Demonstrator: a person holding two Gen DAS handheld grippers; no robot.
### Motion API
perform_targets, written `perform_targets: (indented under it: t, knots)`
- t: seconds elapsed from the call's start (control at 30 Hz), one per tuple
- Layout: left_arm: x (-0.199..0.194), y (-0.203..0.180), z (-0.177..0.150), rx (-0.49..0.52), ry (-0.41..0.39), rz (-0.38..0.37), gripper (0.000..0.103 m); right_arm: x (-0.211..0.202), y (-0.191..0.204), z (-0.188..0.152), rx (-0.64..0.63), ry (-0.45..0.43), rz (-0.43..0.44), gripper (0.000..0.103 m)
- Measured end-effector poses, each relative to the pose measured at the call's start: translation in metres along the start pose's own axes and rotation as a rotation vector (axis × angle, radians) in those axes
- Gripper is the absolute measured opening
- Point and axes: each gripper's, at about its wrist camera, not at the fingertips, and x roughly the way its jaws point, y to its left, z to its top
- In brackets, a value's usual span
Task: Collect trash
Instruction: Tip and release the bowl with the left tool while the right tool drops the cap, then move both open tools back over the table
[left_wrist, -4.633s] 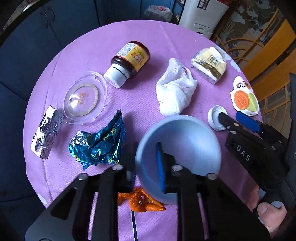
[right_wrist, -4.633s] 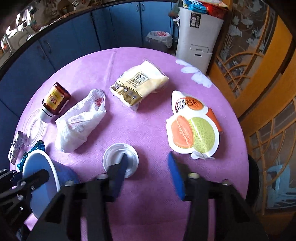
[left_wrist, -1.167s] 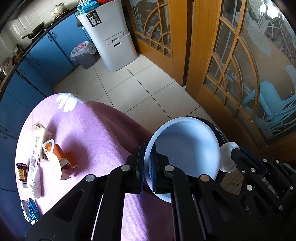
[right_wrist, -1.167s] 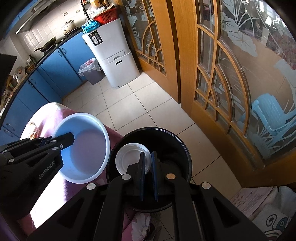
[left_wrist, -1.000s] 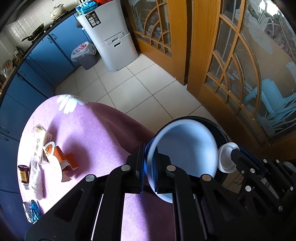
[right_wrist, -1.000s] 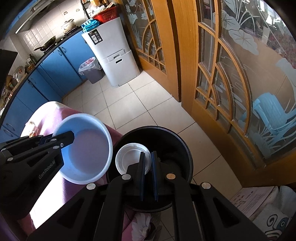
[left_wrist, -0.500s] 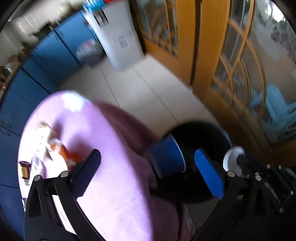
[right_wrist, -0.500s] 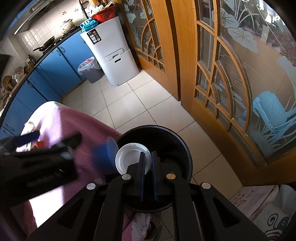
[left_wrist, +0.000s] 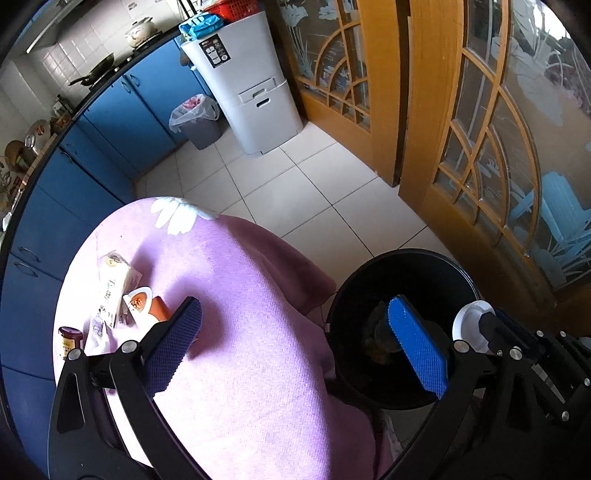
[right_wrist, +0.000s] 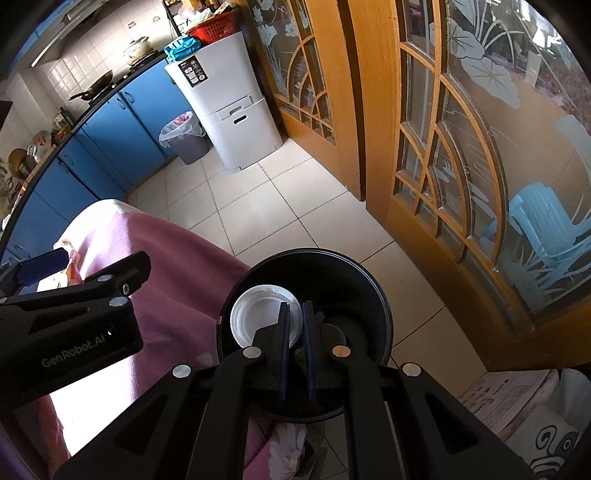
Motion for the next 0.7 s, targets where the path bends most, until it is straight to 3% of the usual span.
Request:
perform_targets:
  t: [0.57, 0.6, 0.63, 0.67, 0.7]
  knots:
    - [-0.003, 0.015, 0.003, -0.021, -0.007, 0.025, 0.1, 0.009, 0.011, 0.006, 0.005, 0.025, 0.0, 0.009]
    - [-0.004, 0.016, 0.003, -0.023, -0.008, 0.024, 0.1, 0.009, 0.012, 0.006, 0.001, 0.024, 0.001, 0.015]
    - [-0.004, 0.016, 0.003, -0.024, -0.008, 0.025, 0.1, 0.01, 0.013, 0.006, -0.005, 0.029, 0.01, 0.027]
    - [-0.004, 0.016, 0.003, -0.026, -0.008, 0.027, 0.1, 0.01, 0.013, 0.006, -0.005, 0.03, 0.03, 0.084]
    - [-0.004, 0.017, 0.003, -0.029, -0.008, 0.026, 0.1, 0.009, 0.012, 0.005, 0.001, 0.015, 0.051, 0.096]
